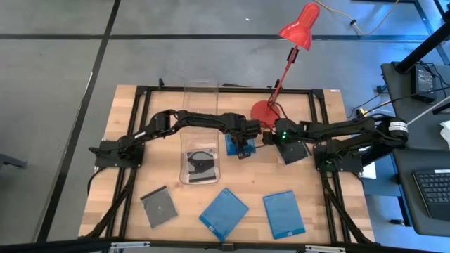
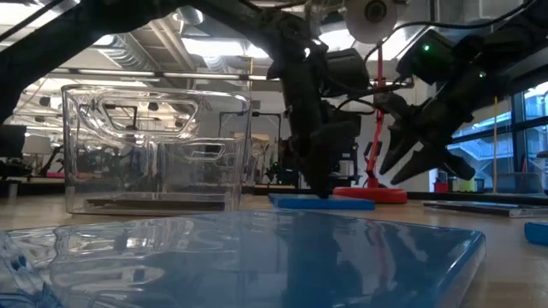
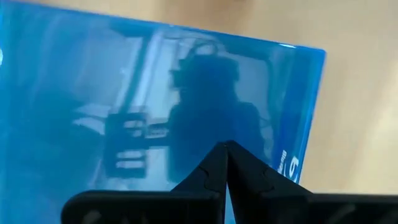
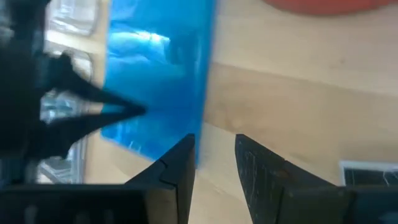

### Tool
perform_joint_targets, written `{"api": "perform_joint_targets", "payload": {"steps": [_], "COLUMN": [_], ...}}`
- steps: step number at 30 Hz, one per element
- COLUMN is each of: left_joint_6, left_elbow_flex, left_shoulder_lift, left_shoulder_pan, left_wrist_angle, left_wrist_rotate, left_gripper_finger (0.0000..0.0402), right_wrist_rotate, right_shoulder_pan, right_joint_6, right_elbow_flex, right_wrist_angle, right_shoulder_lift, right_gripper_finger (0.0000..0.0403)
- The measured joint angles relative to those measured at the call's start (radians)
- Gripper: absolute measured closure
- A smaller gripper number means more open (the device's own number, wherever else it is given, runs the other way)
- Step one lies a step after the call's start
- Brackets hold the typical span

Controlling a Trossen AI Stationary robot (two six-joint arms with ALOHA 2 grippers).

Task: Pick & place jewel cases by type
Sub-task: Put the top left blue cd case into the top transparent bin

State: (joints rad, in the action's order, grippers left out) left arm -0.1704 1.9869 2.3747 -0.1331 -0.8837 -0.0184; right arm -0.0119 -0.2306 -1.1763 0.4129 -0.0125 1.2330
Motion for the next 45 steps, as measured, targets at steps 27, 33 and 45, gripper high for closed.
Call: {"api": "perform_joint_targets", "payload": {"steps": [27,33,45], "left_joint_6": [0.020,0.058,-0.007], "left_elbow_flex": [-0.002,-0.002,-0.002], "left_shoulder_lift": [-0.055,-0.070,-0.070], "left_shoulder_pan": [0.155,0.155,0.114], "left_wrist_angle": [0.078,0.081,-0.069], "left_wrist_rotate": [-0.007,-0.007,-0.023], "left_gripper_finger": [0.0383,0.0340,0.0250], "right_wrist_rotate": [0.119,0.120,0.146], "right_shoulder_pan": [0.019,0.019,0.019], "right_joint_6": [0.010,0.010,0.024], "right_elbow_flex": [0.000,0.000,0.000], "right_wrist_angle": [0.000,0.000,0.000], "right_shoulder_lift": [0.057,0.057,0.057], "right_gripper_finger": [0.0285,0.0285,0.0285]}}
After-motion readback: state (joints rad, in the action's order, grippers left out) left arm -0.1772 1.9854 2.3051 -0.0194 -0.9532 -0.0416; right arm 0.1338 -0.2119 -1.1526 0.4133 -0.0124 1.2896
